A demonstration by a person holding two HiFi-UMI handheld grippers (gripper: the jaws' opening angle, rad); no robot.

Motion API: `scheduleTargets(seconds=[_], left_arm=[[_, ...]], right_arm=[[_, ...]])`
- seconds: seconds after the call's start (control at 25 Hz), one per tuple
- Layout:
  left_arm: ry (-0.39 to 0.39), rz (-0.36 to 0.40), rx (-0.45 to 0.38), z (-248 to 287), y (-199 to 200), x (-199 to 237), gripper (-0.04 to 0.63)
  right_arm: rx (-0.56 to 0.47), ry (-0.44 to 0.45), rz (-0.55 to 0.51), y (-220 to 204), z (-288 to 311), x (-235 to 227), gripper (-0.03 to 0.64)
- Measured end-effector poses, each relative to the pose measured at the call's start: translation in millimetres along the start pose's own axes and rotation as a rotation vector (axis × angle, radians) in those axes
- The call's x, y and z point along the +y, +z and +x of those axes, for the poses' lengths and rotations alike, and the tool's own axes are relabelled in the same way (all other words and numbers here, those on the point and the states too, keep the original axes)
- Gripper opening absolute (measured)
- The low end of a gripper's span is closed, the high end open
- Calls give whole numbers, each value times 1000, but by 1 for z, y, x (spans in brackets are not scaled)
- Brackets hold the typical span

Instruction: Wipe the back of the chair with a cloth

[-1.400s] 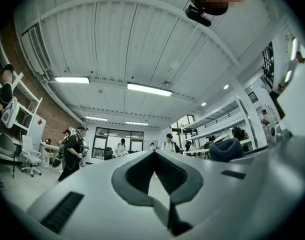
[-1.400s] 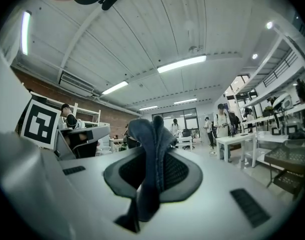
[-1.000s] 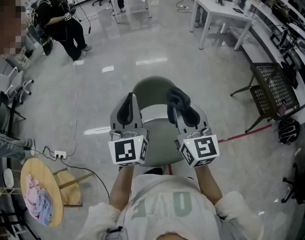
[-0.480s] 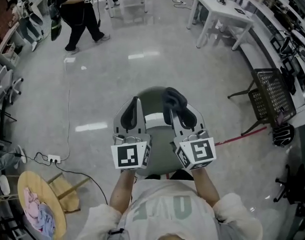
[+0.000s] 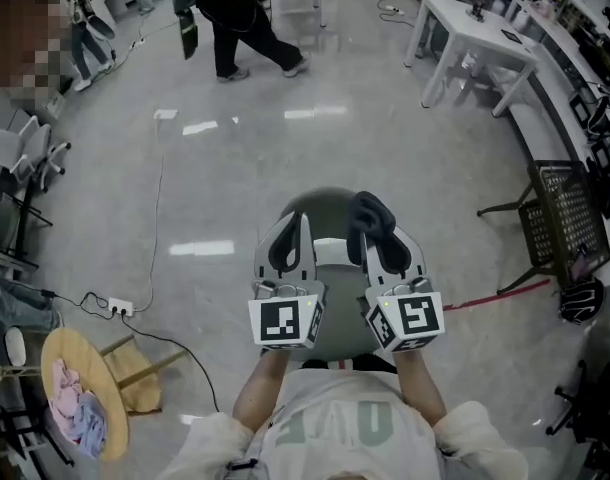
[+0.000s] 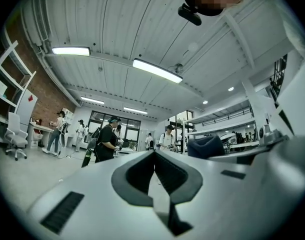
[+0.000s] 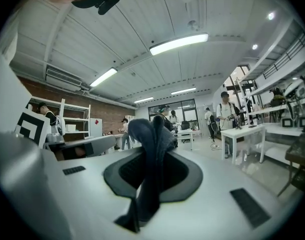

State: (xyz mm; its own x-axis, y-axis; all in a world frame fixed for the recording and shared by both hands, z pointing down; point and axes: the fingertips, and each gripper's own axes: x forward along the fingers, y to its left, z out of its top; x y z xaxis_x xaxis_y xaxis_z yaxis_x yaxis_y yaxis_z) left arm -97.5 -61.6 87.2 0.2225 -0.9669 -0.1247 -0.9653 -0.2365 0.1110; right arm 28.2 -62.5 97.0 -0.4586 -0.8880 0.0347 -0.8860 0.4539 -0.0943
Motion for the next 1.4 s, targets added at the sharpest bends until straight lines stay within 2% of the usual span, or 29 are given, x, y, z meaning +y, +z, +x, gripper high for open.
scheduleTargets(seconds=[0.12,0.44,0.72,1.04,1.24,1.32,1.4], left_arm=[[-5,32,-15,7,4,-13,15],[42,73,-37,13,14,-34,15],[95,50,-36,3,12,-7,15],[141,93,-52,9,11,20,15],[151,103,-20,4,-22,38,15],[166,139,-18,1,-46,55,15],[188,131,-12,-2,-76,67,15]], right_arm=[[-13,15,6,4,4,-9,60],[-35,71,10,14,1,-28,60],[-17,125,11,10,18,-12,60],[-55,143,-1,21,38,-8,60],[-30,155,19,-25,50,10,60],[-12,179,5,-55,64,22,60],[22,200,-33,-88,75,29,60]])
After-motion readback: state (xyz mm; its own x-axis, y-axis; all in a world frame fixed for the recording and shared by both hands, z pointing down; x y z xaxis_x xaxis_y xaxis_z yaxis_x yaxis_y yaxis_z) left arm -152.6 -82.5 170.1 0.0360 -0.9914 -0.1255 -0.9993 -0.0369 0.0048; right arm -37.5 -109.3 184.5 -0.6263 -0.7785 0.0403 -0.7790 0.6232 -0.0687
